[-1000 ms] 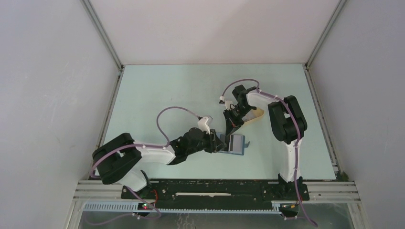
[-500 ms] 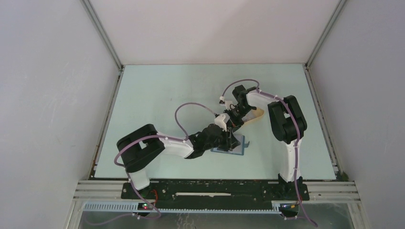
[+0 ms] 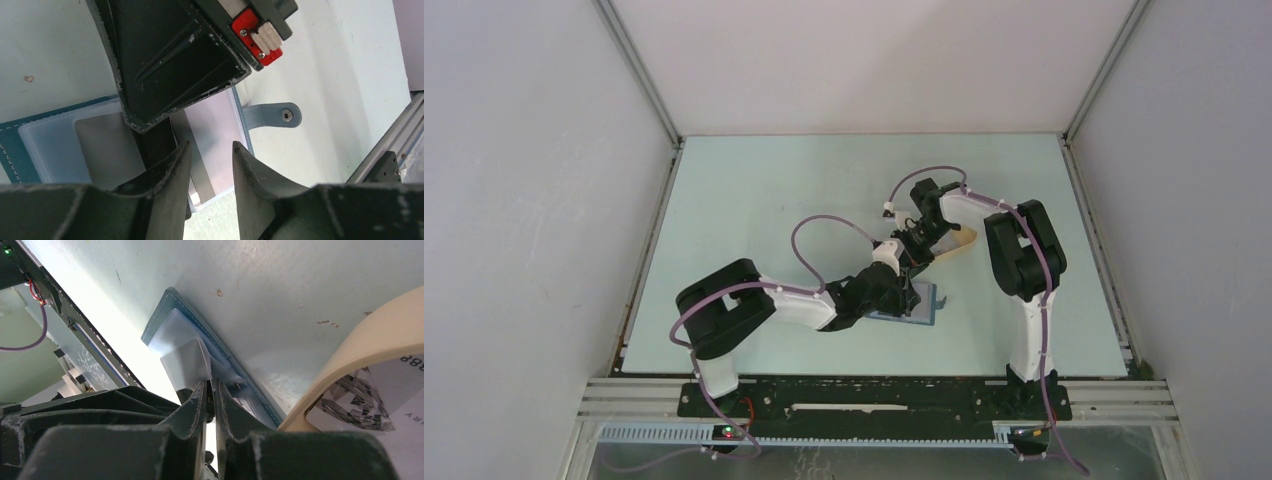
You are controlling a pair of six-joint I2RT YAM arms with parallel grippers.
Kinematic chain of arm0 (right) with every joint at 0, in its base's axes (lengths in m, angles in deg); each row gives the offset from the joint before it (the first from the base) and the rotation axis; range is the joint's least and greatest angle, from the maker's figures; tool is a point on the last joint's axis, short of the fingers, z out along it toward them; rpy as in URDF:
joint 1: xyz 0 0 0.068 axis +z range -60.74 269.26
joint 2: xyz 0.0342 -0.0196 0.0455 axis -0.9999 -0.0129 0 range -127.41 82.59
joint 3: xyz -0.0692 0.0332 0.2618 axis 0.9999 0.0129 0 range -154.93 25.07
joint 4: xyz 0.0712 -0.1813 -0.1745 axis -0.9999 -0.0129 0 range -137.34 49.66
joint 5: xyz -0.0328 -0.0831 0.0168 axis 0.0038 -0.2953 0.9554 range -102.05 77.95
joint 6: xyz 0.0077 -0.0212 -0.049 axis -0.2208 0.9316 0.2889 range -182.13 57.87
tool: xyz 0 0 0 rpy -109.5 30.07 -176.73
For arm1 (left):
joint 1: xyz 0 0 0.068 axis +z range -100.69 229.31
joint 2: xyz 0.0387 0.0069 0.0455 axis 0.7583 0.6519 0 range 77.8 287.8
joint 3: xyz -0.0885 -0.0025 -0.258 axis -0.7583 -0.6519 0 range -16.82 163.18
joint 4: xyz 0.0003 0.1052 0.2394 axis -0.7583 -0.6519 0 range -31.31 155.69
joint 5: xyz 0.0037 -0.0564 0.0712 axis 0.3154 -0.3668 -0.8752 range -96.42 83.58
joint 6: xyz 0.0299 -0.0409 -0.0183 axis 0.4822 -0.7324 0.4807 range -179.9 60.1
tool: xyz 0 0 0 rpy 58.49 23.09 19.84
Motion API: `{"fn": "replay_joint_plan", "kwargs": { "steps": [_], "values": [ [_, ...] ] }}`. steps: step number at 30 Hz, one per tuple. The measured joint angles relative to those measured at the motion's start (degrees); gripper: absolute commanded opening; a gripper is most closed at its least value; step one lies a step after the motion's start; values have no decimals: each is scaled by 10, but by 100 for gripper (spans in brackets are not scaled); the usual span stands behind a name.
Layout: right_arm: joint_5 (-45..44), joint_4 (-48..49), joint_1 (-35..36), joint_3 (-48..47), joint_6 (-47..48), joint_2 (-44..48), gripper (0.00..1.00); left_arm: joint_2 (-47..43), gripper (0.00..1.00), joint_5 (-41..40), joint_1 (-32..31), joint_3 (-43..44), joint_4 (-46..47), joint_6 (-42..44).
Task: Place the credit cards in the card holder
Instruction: Insert the credit card into the card holder.
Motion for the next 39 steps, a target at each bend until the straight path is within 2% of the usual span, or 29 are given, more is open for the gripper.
{"fn": "replay_joint_plan", "kwargs": {
  "steps": [8,13,27,32,37,39],
  "values": [
    [-5,5,0,0,1,-1,32,0,43,-26,-3,2,-8,0],
    [-4,8,1,0,2,1,37,0,43,-45,-3,2,-30,2],
    [-32,10,0,2,7,57,43,-13,43,-68,-3,-3,-52,16],
    [-43,8,0,12,22,95,43,-58,43,-54,-3,-32,-50,38],
    [-57,7,-1,29,42,151,42,-155,43,-53,-3,-76,-51,73],
    [-63,6,-3,39,53,188,42,-204,46,-56,-3,-96,-56,91]
  ]
}}
